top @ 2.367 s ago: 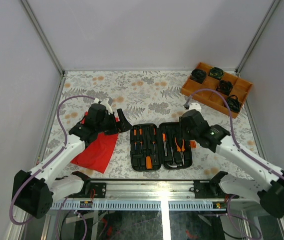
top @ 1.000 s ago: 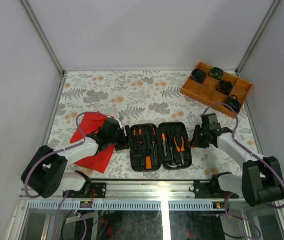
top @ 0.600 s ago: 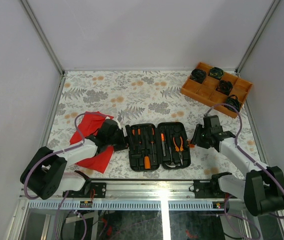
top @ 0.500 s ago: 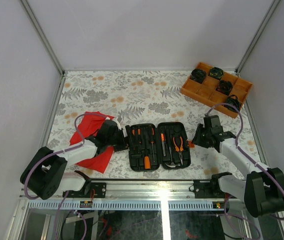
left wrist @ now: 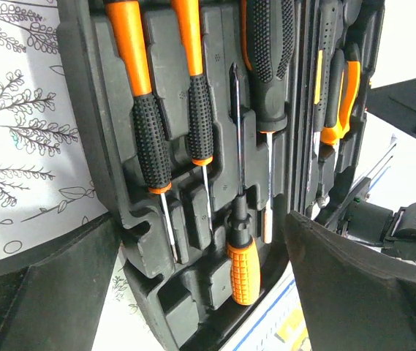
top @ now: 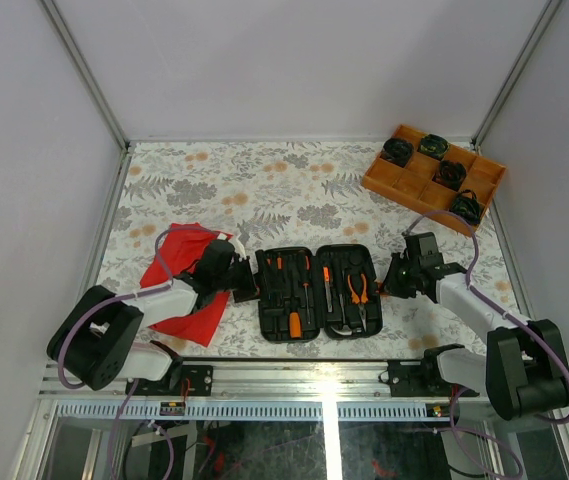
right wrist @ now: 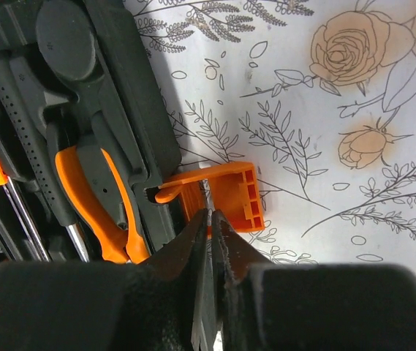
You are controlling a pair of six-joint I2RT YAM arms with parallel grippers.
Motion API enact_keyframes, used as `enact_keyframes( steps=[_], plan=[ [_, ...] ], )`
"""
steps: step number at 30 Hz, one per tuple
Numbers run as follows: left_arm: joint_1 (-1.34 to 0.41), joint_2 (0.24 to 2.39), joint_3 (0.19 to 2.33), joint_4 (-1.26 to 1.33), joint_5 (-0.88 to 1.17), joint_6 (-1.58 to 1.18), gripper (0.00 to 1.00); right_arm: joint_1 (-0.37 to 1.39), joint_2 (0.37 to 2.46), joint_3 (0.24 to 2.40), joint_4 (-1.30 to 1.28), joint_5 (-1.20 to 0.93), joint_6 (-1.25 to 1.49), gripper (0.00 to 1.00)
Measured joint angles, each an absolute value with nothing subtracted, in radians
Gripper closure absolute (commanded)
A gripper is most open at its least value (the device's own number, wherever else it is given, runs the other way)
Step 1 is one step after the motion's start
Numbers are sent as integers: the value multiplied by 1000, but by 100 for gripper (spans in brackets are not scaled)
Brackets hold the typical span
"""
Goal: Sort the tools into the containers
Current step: Close the storage box at the center of the board.
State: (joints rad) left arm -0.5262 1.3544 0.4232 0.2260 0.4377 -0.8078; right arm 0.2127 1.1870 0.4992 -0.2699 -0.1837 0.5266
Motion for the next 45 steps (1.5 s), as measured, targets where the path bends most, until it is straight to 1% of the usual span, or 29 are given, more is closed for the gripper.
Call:
enact_keyframes(
  steps=[10, 22, 34, 45],
  plan=[
    [-522, 1337, 448, 178, 442, -811, 14, 210, 1188, 484, -241, -203, 495, 92],
    [-514, 1248, 505, 79, 430, -811, 14, 208, 1194, 482, -226, -205, 481, 94],
    [-518, 1246, 534, 56, 416, -827, 14, 205, 1195, 482, -224, -205, 478, 95],
    [-546, 1246, 566, 51, 357, -851, 14, 198, 1198, 482, -218, -203, 471, 99]
  ],
)
